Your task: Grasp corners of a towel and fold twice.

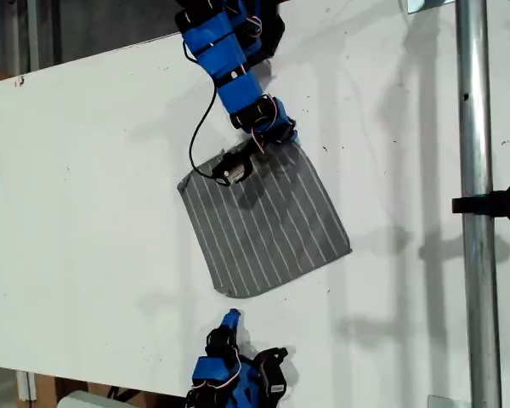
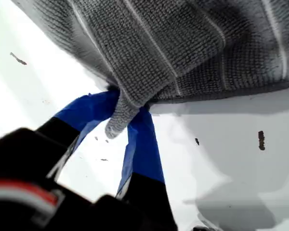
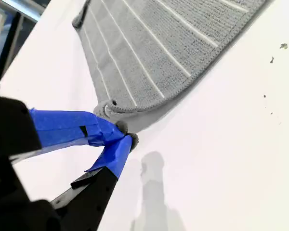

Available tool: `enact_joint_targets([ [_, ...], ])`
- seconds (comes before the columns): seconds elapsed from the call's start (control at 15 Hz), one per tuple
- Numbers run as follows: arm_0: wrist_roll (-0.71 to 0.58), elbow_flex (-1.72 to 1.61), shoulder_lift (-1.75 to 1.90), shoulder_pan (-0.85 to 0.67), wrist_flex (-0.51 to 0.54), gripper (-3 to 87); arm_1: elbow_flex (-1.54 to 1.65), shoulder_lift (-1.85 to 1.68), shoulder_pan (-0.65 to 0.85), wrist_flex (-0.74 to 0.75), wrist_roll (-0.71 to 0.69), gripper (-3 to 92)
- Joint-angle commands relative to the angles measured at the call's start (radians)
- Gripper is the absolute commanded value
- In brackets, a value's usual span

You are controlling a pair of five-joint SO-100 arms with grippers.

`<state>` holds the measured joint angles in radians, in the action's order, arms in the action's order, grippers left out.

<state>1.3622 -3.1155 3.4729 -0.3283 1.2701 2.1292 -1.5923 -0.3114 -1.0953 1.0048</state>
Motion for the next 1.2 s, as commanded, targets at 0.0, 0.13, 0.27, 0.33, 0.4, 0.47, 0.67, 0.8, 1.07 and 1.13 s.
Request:
enact_joint_targets([
  [0.0,0.015,-0.005,0.006,-0.011,-0.014,-1.9,-0.038,-0.012,0.002,0.005,0.002,-0.1],
  [0.13,0.051,0.003,0.006,0.012,-0.018,-2.5,-0.038,-0.012,-0.005,0.002,0.002,-0.1],
  [0.27,0.094,0.072,0.006,0.120,-0.092,-2.7,-0.038,-0.014,-0.008,0.003,0.002,-0.1],
  [0.33,0.120,0.149,-0.044,0.137,-0.089,-2.7,-0.037,-0.011,-0.005,0.005,0.002,-0.1],
  [0.4,0.138,0.265,-0.212,0.161,-0.101,-2.8,-0.037,-0.008,0.000,0.006,0.000,-0.1],
  [0.47,0.146,0.416,-0.462,0.202,-0.137,-2.8,-0.037,-0.008,0.006,0.006,-0.003,-0.1],
  [0.67,0.172,0.834,-1.115,0.362,-0.192,-2.8,-0.040,-0.012,0.023,0.003,-0.012,-0.1],
  [0.8,0.209,1.043,-1.419,0.454,-0.186,-2.8,-0.040,-0.012,0.028,0.002,-0.015,-0.1],
  [1.07,0.169,1.434,-1.793,0.601,-0.140,-2.8,-0.040,-0.011,0.031,0.002,-0.018,-0.1],
  [1.13,0.152,1.494,-1.844,0.626,-0.141,-2.7,-0.040,-0.009,0.032,0.005,-0.018,-0.1],
])
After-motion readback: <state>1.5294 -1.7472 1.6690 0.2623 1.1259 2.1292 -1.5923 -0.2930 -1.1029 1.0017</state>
